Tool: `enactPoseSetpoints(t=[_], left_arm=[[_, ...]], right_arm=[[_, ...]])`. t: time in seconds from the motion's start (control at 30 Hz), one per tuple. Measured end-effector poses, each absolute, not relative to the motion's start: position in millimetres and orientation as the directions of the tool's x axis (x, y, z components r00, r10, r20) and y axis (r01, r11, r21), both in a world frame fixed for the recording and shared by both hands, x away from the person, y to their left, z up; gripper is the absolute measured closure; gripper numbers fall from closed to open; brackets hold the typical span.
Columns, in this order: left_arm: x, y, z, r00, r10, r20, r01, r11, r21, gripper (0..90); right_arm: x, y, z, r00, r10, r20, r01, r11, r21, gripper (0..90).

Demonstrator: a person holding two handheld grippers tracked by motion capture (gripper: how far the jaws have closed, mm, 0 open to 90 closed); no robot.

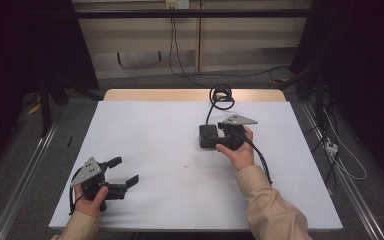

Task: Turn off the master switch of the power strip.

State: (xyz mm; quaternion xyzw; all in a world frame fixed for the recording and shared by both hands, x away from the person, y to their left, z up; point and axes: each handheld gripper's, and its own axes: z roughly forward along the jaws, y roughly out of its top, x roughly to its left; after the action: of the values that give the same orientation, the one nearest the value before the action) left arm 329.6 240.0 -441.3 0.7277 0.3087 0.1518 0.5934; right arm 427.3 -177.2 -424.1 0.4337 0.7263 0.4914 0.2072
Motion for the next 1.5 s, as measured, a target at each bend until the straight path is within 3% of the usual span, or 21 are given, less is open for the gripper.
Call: enactPoseSetpoints(t=[0.93, 1.5], left_arm=[[329, 239, -441, 0.762, 0.632, -0.146, 0.268, -0.102, 0.958, 4.4], [329, 239, -441, 0.762, 0.631, -0.146, 0.270, -0.105, 0.957, 4.4]], right_arm=[[395, -193, -419, -0.596, 0.792, 0.131, 0.435, 0.181, 0.882, 12.2], [369, -213, -425, -0.611, 0.780, 0.137, 0.431, 0.182, 0.884, 11.6]])
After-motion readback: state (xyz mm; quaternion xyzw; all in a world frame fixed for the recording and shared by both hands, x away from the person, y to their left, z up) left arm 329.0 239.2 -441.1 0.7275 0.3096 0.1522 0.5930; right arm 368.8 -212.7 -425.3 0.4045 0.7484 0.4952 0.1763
